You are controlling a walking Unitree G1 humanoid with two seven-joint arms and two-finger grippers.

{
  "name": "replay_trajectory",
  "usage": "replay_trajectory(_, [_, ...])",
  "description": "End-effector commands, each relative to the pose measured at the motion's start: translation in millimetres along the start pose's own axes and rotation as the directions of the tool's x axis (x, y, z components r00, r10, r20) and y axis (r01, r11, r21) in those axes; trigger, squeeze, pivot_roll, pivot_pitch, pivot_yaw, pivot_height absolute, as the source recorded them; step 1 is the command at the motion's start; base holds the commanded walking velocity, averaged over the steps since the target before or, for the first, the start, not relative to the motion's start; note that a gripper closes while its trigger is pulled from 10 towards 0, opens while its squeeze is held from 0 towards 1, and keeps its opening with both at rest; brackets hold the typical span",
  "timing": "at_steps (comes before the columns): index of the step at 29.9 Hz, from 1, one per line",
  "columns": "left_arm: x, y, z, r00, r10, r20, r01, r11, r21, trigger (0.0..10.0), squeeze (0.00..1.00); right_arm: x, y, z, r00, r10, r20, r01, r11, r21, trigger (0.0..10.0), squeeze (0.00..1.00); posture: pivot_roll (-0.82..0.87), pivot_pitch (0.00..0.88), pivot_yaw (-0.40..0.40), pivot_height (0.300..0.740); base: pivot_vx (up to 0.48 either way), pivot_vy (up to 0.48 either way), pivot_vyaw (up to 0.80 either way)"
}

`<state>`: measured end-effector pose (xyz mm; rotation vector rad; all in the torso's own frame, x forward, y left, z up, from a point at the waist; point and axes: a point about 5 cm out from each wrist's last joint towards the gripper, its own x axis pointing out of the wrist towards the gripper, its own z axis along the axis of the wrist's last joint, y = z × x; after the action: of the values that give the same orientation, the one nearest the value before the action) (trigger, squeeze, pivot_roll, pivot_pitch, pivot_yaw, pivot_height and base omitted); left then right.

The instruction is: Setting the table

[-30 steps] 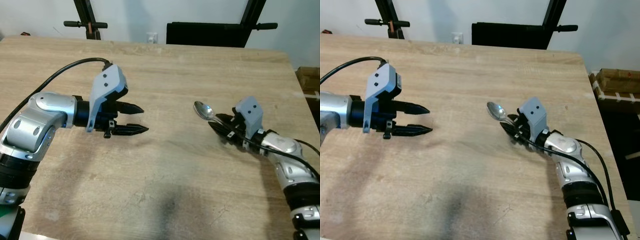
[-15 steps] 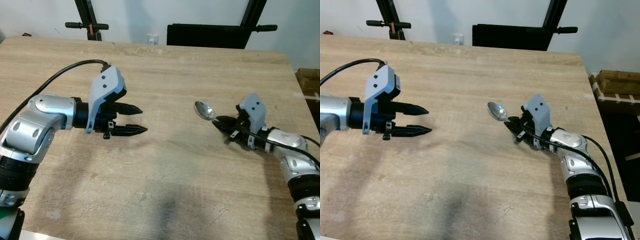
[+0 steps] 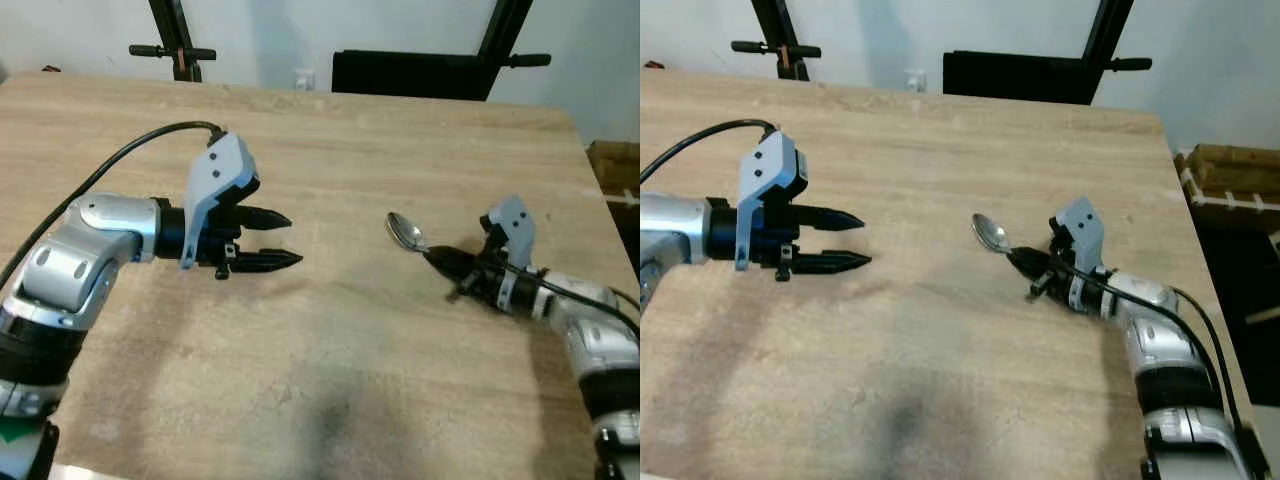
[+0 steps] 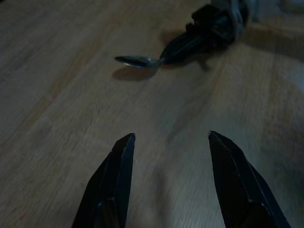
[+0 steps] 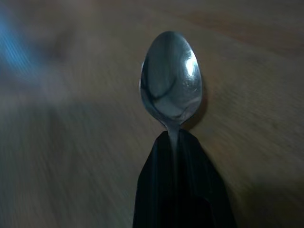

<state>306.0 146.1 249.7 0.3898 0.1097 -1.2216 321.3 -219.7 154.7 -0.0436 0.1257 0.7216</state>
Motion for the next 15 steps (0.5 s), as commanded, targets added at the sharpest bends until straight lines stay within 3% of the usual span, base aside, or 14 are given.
replay_trajectory(1, [-0.4,-1.7,0,1.0,0.013,0.011,-0.013,1.0,0.004,10.0,0.0,0.0,1.7,15,0.997,-0.027,0.075,0.027,1.0,0.007,0.0,0.0,0.0,0.11,0.096,0.74,0.0,0.0,0.0])
replay_trajectory(2, [0.5,-1.4,-1,0.999,0.035,0.023,-0.035,0.999,-0.004,10.0,0.0,0.4,6.2,28,0.988,-0.054,0.146,0.052,0.998,0.017,1.4,0.0,-0.01,0.109,0.099,0.74,0.0,0.0,0.0])
replay_trajectory(3, [2.0,-0.4,-2,0.997,0.073,0.039,-0.072,0.997,-0.013,10.0,0.0,0.9,14.1,44,0.97,-0.079,0.229,0.077,0.997,0.018,10.0,0.0,-0.02,0.109,0.1,0.74,0.0,0.0,0.0])
replay_trajectory(5, [6.3,0.8,-2,0.981,0.169,0.091,-0.164,0.985,-0.056,10.0,0.0,-0.2,32.3,67,0.91,-0.163,0.38,0.144,0.986,0.079,10.0,0.0,-0.05,0.102,0.107,0.74,0.0,0.0,0.0])
replay_trajectory(8, [9.9,0.6,-2,0.962,0.245,0.124,-0.234,0.968,-0.093,10.0,0.0,-1.8,45.9,72,0.875,-0.224,0.429,0.204,0.975,0.094,10.0,0.0,-0.07,0.097,0.112,0.74,0.0,0.0,0.0])
replay_trajectory(9, [14.7,0.3,-5,0.914,0.38,0.138,-0.363,0.922,-0.136,10.0,0.0,-0.6,65.5,64,0.835,-0.327,0.442,0.31,0.944,0.113,10.0,0.0,-0.1,0.085,0.117,0.74,0.0,0.0,0.0])
replay_trajectory(10, [16.2,0.3,-7,0.888,0.44,0.137,-0.418,0.894,-0.158,10.0,0.0,-0.4,72.0,59,0.815,-0.376,0.441,0.354,0.925,0.136,10.0,0.0,-0.11,0.083,0.118,0.74,0.0,0.0,0.0])
replay_trajectory(13, [18.4,1.0,-15,0.814,0.57,0.114,-0.546,0.817,-0.188,10.0,0.0,-0.8,81.2,44,0.774,-0.496,0.393,0.464,0.867,0.182,10.0,0.0,-0.13,0.075,0.118,0.74,0.0,0.0,0.0])
replay_trajectory(14, [18.4,1.0,-15,0.814,0.57,0.114,-0.546,0.817,-0.188,10.0,0.0,-0.8,81.2,44,0.774,-0.496,0.393,0.464,0.867,0.182,10.0,0.0,-0.13,0.075,0.118,0.74,0.0,0.0,0.0])
replay_trajectory(15, [18.8,1.0,-18,0.787,0.608,0.104,-0.584,0.789,-0.189,10.0,0.0,-0.9,84.0,39,0.762,-0.531,0.372,0.501,0.846,0.182,10.0,0.0,-0.13,0.075,0.118,0.74,0.0,0.0,0.0])
